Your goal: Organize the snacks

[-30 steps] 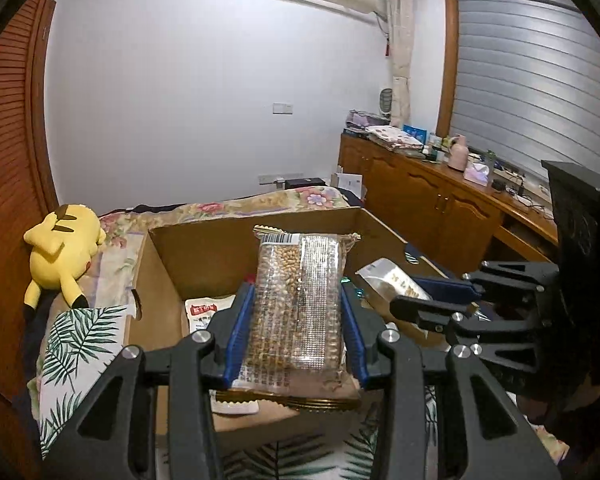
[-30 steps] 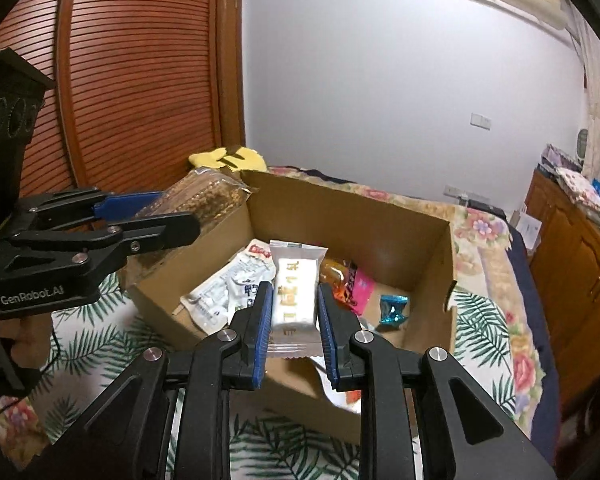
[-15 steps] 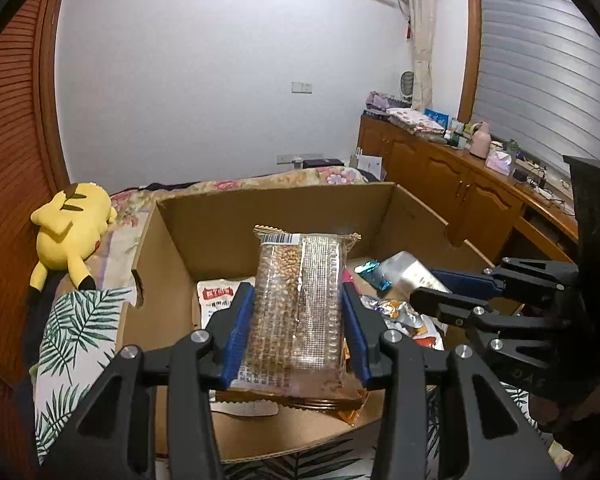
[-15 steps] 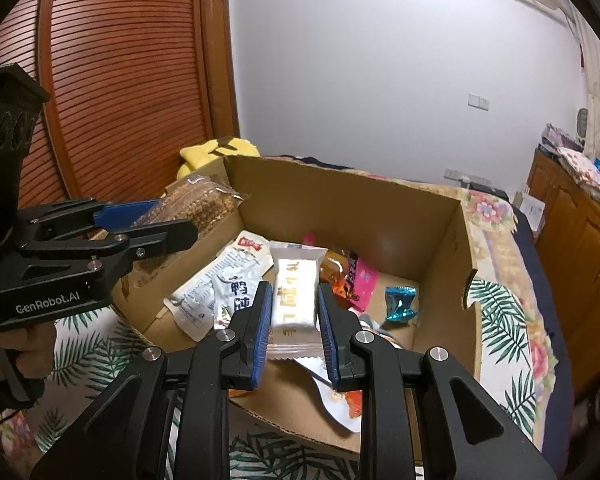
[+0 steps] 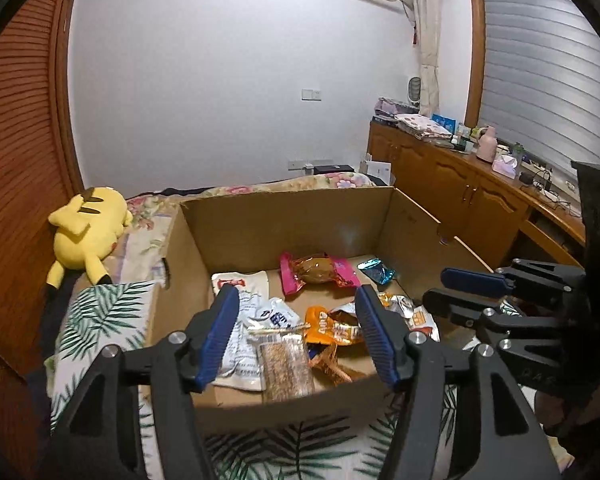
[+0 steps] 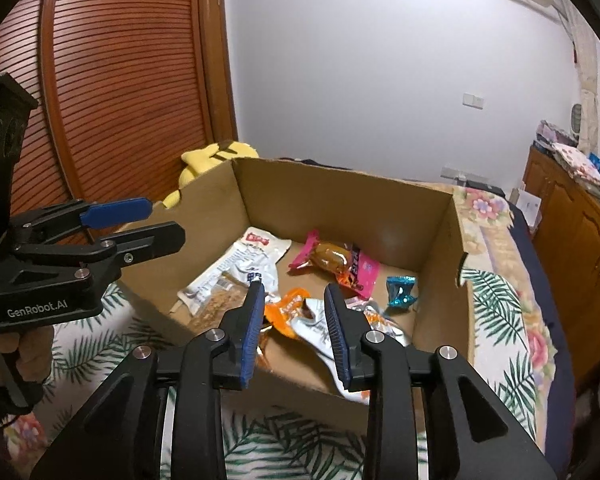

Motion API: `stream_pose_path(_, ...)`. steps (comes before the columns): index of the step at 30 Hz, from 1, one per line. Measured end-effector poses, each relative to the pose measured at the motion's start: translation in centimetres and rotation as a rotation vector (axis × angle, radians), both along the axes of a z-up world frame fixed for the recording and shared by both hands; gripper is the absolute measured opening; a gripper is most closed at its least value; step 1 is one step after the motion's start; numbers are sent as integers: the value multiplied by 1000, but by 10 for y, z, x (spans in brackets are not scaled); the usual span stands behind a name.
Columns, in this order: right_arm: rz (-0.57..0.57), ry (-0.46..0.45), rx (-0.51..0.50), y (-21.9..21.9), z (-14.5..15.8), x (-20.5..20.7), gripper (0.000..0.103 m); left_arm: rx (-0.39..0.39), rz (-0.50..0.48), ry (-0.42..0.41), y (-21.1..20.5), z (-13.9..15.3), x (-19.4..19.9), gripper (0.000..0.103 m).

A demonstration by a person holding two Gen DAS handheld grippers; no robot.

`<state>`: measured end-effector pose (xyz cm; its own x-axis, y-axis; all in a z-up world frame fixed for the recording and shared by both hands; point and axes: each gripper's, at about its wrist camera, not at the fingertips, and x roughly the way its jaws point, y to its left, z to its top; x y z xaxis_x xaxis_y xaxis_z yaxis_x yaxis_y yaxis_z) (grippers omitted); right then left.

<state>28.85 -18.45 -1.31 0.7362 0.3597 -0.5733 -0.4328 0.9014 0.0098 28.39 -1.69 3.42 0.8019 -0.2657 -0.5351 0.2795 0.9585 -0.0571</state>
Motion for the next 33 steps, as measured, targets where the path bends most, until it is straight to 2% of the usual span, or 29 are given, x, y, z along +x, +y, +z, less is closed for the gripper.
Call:
stream_pose_path(8,-33,-38,17,-2,14,-49,37,30,31,-50,7,17,-56,71)
stream_pose_path(15,-66,-68,30,-6,21,-87,46,57,48,-81,9,29,-103,72)
stream_pose_path(16,-71,-72,34,-7,22,-93,49,65,48,-87,8,30,-109,73)
stream_pose_path(18,-80,-84,38,-8,24,-103,55,73,49,-92,8,31,-119,83)
stream_pose_path(20,-89,-95,41,-9,25,-113,61,72,54,-95,9,32,-131,87)
stream_pose_path(27,-113,-124,55,-11,26,-140,94,89,87,-117,9,32,-163,97)
stream_pose_path(29,-132,-131,54,-13,25,-145,97,84,102,-133,11,32,-172,98)
stream_pose_path(30,-139,-134,52,-13,25,-147,103,80,106,-143,12,32,-176,98)
stream_pose_path(33,-163,-136,49,-15,23,-151,103,71,122,-165,14,31,-186,101)
